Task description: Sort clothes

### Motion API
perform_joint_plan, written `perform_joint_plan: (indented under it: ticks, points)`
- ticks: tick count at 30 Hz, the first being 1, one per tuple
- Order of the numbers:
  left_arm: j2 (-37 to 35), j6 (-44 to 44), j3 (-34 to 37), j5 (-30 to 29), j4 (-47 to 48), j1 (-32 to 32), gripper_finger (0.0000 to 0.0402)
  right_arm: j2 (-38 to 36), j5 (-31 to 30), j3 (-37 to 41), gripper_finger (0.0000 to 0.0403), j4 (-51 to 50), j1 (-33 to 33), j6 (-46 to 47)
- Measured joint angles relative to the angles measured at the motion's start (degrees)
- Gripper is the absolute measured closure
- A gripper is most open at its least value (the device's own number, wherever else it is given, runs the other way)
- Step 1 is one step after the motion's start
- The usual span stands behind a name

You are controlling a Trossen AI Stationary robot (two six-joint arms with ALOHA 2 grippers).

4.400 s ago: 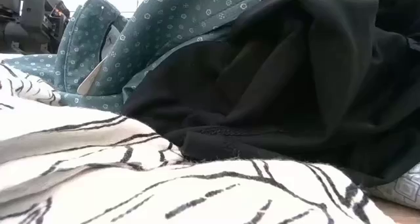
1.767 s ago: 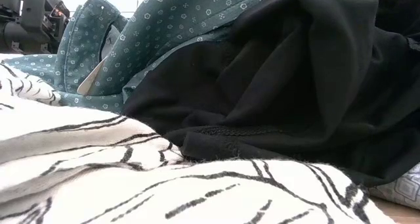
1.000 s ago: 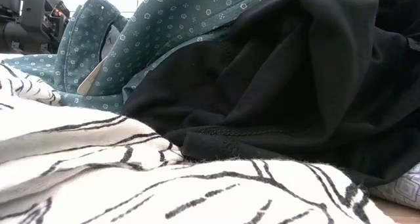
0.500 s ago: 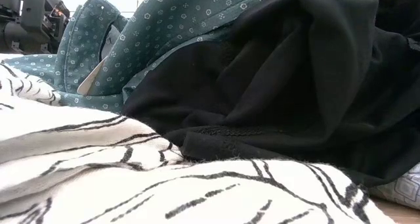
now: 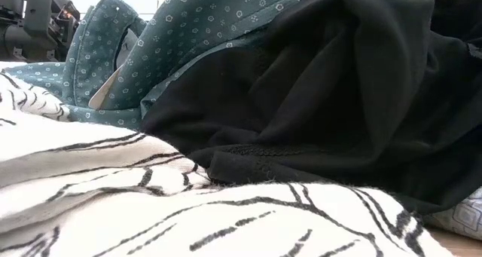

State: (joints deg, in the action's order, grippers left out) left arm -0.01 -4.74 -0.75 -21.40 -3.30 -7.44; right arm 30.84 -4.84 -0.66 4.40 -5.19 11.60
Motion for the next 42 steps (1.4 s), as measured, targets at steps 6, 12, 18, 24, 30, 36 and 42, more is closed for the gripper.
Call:
perform_joint_plan:
  ticks: [6, 12, 18, 24, 30, 36, 42]
  points:
    - [0.0, 0.0, 0.0, 0.0, 0.0, 0.0, 0.0254, 0.0, 0.0, 0.0, 0.0190, 0.4, 0.0, 0.4]
    - [0.0, 0.0, 0.0, 0.0, 0.0, 0.0, 0.0254, 0.0, 0.0, 0.0, 0.0190, 0.8, 0.0, 0.4]
    - [0.0, 0.0, 0.0, 0.0, 0.0, 0.0, 0.0254, 0.0, 0.0, 0.0, 0.0190, 6.3, 0.0, 0.3]
    - [0.0, 0.0, 0.0, 0.0, 0.0, 0.0, 0.0254, 0.0, 0.0, 0.0, 0.0190, 13.1, 0.0, 0.3]
    - [0.0, 0.0, 0.0, 0.0, 0.0, 0.0, 0.0254, 0.0, -0.1, 0.0, 0.0190, 19.5, 0.0, 0.3]
    - [0.0, 0.0, 0.0, 0.0, 0.0, 0.0, 0.0254, 0.0, -0.6, 0.0, 0.0190, 27.4, 0.0, 3.5]
    - [0.0, 0.0, 0.0, 0.0, 0.0, 0.0, 0.0254, 0.0, -1.4, 0.0, 0.0190, 40.5, 0.0, 7.4]
